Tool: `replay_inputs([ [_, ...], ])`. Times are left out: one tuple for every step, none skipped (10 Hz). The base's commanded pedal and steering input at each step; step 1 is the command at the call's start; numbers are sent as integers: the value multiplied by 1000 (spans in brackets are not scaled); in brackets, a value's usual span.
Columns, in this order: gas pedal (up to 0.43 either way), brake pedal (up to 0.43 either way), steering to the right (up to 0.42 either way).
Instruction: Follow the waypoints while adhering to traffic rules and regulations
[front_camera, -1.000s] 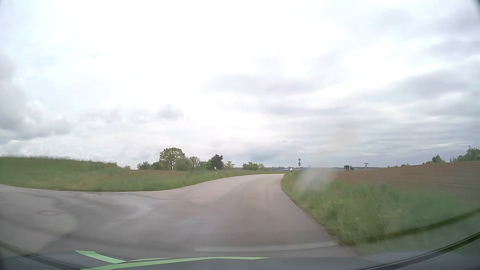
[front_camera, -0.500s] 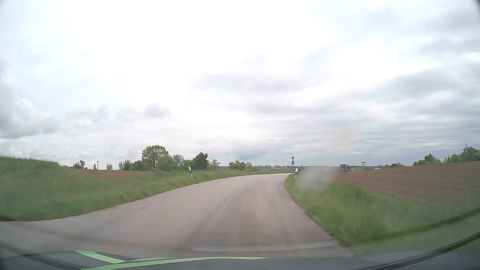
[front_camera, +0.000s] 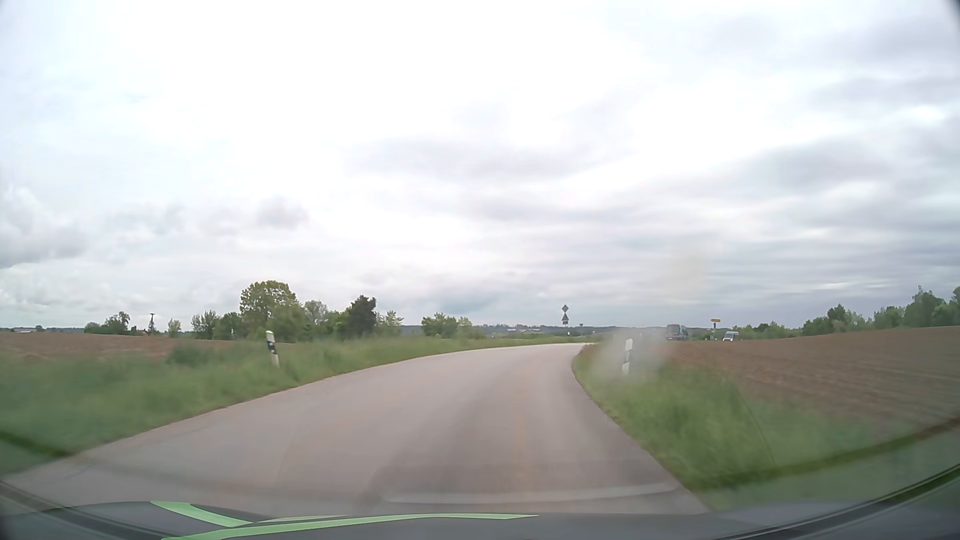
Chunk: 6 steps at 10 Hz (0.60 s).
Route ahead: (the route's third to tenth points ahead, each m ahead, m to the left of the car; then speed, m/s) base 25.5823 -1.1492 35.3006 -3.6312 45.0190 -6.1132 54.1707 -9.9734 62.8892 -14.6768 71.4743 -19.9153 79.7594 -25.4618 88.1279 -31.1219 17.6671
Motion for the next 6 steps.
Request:
replay_inputs([
  [0,0,41],
  [0,85,42],
  [0,122,44],
  [0,171,45],
  [0,195,46],
  [0,213,43],
])
